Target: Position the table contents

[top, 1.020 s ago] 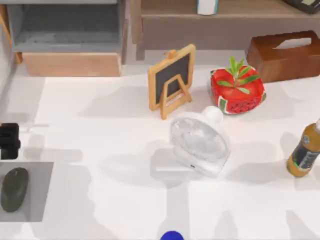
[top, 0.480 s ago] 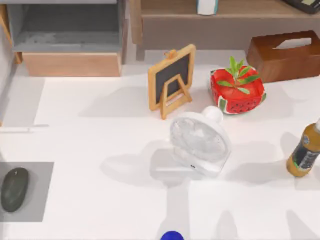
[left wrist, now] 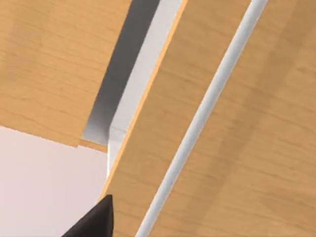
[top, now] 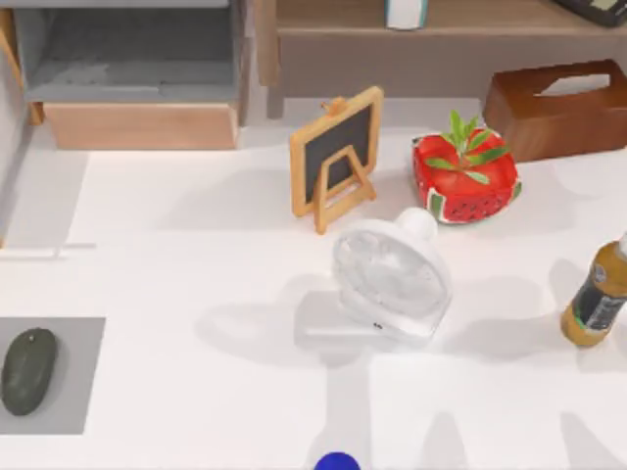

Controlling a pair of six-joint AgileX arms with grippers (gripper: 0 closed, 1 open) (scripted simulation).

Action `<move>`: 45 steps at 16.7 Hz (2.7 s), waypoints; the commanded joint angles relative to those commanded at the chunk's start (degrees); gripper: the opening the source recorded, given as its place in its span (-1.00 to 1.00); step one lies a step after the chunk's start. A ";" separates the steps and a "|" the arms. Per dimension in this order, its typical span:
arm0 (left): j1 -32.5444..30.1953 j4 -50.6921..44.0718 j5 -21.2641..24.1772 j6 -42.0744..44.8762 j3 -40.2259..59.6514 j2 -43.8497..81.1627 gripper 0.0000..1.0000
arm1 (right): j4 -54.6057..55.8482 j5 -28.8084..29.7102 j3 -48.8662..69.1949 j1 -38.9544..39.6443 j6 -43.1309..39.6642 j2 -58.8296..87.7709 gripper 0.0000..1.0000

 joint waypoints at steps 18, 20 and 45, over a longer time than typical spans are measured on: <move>-4.38 6.51 -3.85 16.03 6.83 3.41 1.00 | 0.00 0.00 0.00 0.00 0.00 0.00 1.00; -4.57 6.37 -4.03 16.02 7.08 3.51 1.00 | 0.00 0.00 0.00 0.00 0.00 0.00 1.00; -4.56 5.75 -4.13 15.84 7.21 4.18 -1.00 | 0.00 0.00 0.00 0.00 0.00 0.00 1.00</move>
